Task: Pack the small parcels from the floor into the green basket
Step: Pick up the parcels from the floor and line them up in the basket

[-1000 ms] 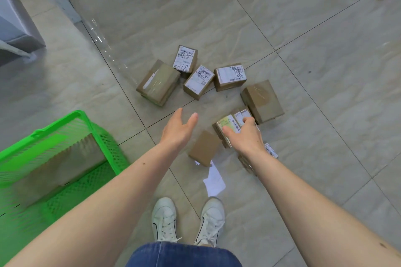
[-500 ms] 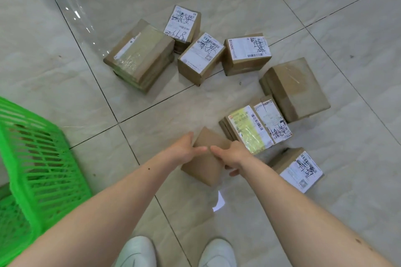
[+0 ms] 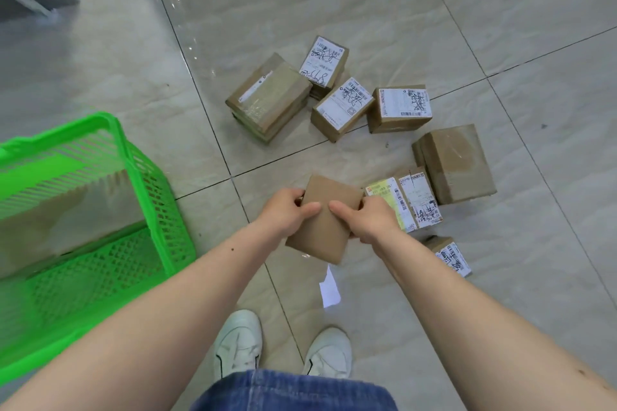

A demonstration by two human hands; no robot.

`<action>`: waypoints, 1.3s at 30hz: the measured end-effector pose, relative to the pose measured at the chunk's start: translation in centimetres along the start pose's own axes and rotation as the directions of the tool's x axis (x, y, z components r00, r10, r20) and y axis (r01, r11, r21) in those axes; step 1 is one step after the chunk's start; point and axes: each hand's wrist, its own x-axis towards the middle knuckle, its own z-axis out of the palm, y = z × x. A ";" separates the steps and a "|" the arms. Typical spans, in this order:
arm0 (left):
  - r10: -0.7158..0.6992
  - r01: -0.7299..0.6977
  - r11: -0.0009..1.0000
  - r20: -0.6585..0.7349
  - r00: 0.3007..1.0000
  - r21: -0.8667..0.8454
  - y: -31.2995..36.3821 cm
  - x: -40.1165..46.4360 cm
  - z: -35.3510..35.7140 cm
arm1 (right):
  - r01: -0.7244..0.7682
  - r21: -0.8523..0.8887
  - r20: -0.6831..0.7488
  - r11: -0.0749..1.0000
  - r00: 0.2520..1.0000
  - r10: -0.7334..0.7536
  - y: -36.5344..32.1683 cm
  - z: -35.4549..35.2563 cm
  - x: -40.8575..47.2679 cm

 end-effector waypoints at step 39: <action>-0.275 0.105 0.947 -0.596 0.755 -0.305 -18.0 -32.8 -40.8 | 0.422 -0.150 0.197 0.894 0.899 -0.391 -27.7 36.3 -32.1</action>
